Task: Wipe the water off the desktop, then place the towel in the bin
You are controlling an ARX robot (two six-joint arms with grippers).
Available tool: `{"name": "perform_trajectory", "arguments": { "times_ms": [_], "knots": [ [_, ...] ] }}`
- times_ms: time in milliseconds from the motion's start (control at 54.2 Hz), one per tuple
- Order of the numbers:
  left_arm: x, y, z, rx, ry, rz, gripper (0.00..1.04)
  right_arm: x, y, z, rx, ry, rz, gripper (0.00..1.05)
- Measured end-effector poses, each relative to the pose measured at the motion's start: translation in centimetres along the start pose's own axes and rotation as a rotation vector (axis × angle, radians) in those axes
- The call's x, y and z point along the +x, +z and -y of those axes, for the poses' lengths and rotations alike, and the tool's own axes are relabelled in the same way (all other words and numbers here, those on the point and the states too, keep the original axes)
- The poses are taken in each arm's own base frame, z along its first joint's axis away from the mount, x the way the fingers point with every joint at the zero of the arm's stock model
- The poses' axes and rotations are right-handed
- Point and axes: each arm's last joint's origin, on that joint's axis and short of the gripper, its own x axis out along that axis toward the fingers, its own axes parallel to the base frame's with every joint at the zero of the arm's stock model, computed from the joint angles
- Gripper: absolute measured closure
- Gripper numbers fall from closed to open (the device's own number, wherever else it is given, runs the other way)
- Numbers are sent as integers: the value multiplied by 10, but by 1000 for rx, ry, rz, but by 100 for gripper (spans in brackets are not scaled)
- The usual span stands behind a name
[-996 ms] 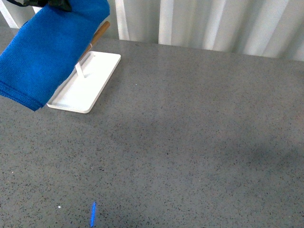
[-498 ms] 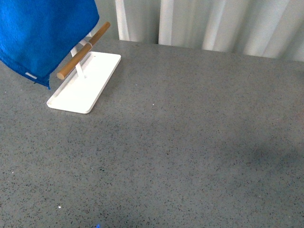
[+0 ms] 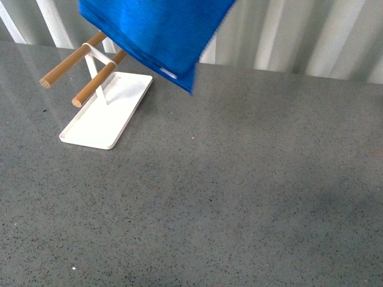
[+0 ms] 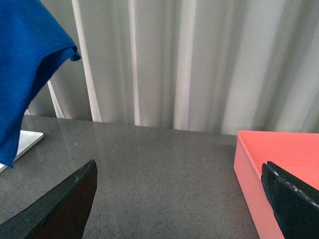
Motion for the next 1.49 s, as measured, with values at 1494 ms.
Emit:
{"name": "perform_trajectory", "arguments": {
  "times_ms": [1494],
  "knots": [
    [18, -37, 13, -245, -191, -32, 101, 173, 5, -90, 52, 466, -173, 7]
  ]
}}
